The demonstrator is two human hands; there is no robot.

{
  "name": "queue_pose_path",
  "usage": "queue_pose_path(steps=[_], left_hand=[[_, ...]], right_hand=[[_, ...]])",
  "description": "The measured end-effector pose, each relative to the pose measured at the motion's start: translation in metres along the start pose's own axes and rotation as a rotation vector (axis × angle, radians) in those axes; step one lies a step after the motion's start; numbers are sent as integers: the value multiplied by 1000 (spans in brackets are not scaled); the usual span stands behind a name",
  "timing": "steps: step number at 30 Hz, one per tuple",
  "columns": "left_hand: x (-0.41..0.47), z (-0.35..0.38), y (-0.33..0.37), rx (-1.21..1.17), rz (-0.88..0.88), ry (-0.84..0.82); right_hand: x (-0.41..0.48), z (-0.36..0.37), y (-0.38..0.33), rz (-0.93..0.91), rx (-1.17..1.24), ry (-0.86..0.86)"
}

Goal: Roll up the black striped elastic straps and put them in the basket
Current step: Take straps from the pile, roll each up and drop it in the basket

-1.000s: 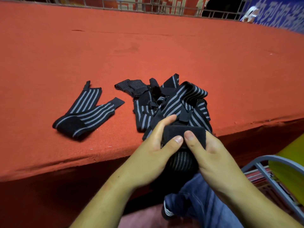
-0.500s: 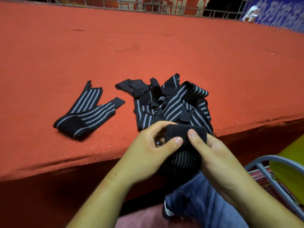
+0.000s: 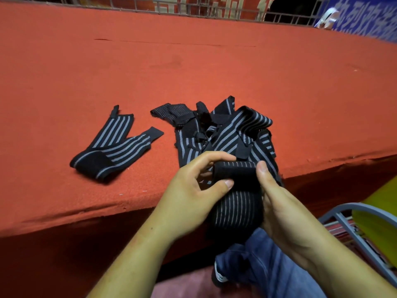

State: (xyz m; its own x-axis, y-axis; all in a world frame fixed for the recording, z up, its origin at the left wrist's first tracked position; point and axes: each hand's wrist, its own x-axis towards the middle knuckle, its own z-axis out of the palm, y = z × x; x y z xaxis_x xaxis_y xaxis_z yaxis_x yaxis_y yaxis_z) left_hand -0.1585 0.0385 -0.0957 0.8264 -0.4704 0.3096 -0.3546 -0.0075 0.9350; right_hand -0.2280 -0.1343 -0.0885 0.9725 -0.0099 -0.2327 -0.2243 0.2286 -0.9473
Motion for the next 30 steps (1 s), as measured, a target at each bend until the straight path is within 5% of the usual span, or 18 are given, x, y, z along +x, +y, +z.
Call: queue_pose_path(steps=[9, 14, 30], left_hand=[[-2, 2, -2, -13, -3, -10], [-6, 4, 0, -99, -172, -100], [-8, 9, 1, -3, -225, -167]], right_hand=[[-2, 4, -6, -43, 1, 48], [-1, 4, -4, -87, 28, 55], [-3, 2, 5, -241, -337, 164]])
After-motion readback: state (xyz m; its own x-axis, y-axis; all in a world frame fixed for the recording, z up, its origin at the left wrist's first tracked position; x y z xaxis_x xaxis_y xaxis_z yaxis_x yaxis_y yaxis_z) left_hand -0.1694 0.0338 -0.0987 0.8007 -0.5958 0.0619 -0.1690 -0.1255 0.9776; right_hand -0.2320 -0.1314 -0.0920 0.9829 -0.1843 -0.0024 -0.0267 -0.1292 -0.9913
